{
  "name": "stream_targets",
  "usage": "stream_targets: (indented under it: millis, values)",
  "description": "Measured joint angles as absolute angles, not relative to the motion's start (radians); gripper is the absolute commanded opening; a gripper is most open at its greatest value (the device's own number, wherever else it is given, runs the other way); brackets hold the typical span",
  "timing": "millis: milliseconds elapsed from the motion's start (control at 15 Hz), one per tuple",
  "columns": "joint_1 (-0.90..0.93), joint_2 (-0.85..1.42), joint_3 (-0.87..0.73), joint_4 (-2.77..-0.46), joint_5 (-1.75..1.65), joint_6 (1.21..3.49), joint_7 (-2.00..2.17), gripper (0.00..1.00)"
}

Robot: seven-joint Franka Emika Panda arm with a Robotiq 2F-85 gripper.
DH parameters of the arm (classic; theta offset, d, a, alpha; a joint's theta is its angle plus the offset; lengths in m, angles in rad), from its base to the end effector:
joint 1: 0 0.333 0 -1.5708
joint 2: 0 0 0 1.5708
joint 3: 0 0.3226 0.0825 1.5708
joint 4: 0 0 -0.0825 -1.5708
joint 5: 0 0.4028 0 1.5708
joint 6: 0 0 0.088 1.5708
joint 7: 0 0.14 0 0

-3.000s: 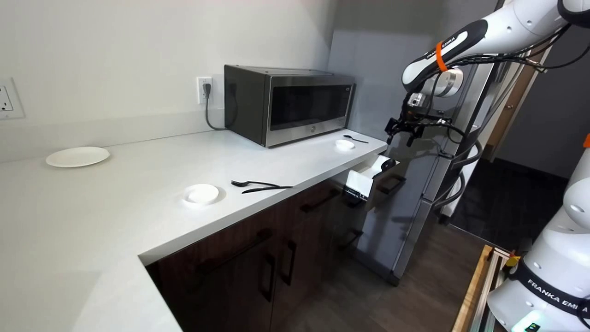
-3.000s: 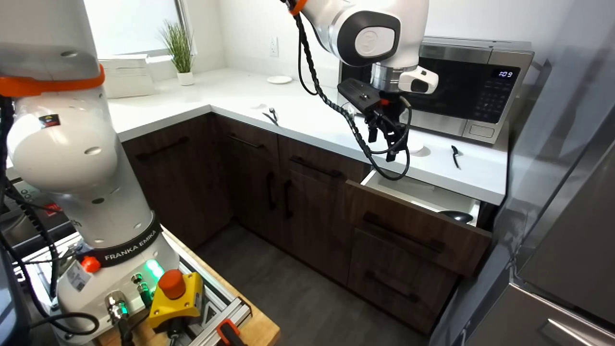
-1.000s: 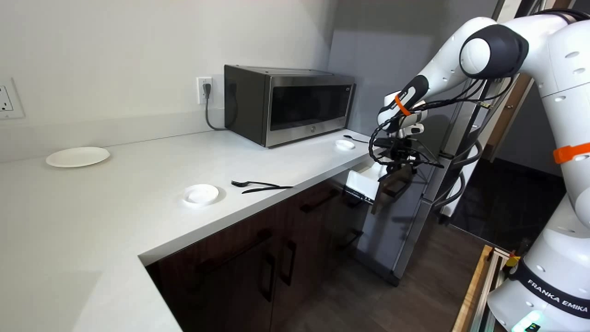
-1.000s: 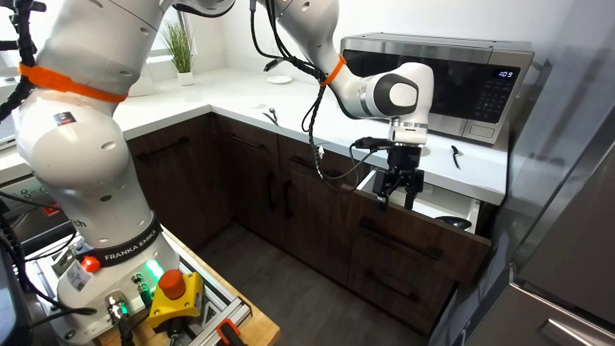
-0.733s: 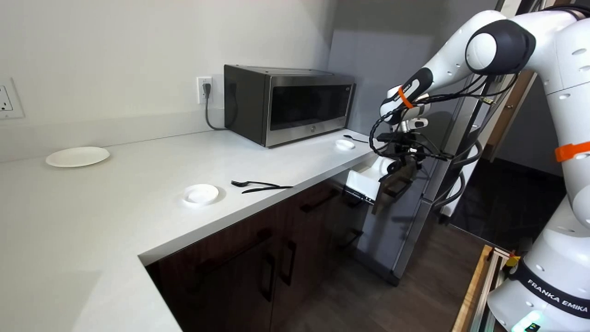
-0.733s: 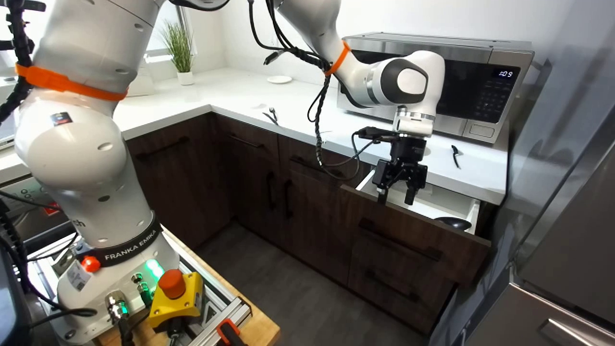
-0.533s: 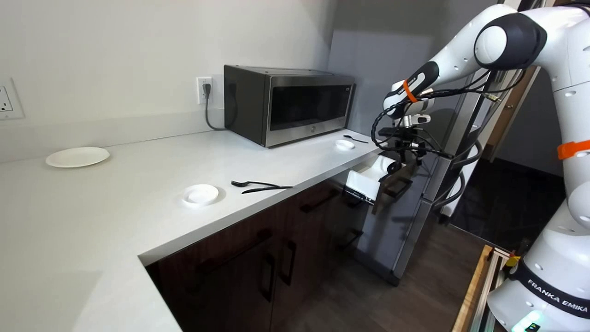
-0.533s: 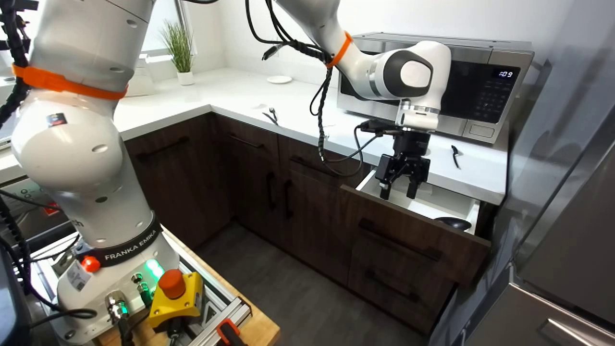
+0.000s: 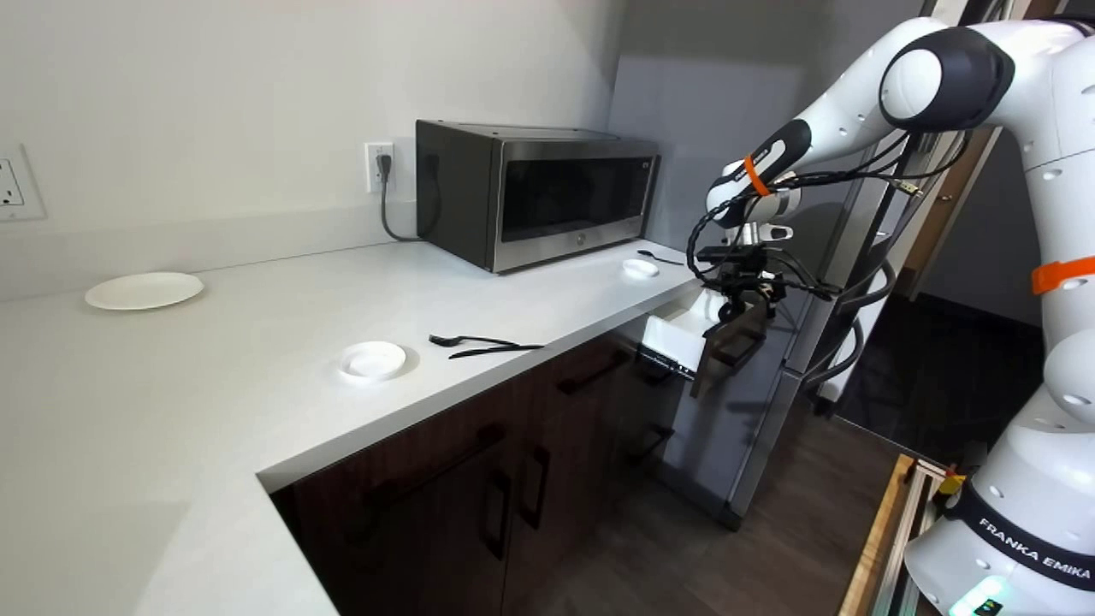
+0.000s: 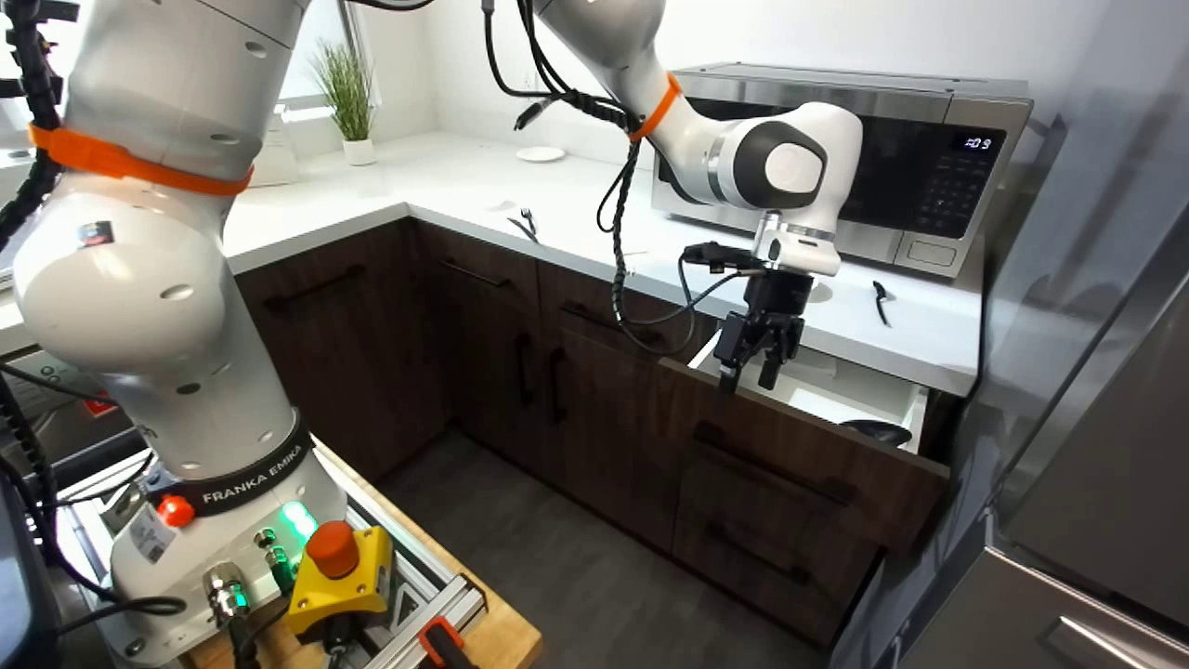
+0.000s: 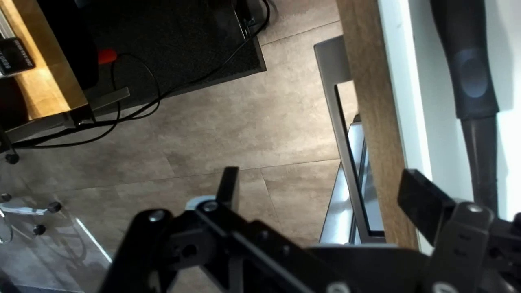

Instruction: Open the top drawer then remove the spoon inside

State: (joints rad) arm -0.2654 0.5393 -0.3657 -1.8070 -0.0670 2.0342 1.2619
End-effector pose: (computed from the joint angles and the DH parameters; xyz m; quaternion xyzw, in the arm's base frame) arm 0.5071 -0.3697 0.2060 0.5983 -0.7797 -0.0942 0.1591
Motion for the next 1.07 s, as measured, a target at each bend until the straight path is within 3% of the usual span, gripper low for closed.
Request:
stream_targets:
  millis: [1067]
  values:
    - [-0.243, 0.571, -0.337, -1.802, -0.063, 2.035, 1.25, 1.0]
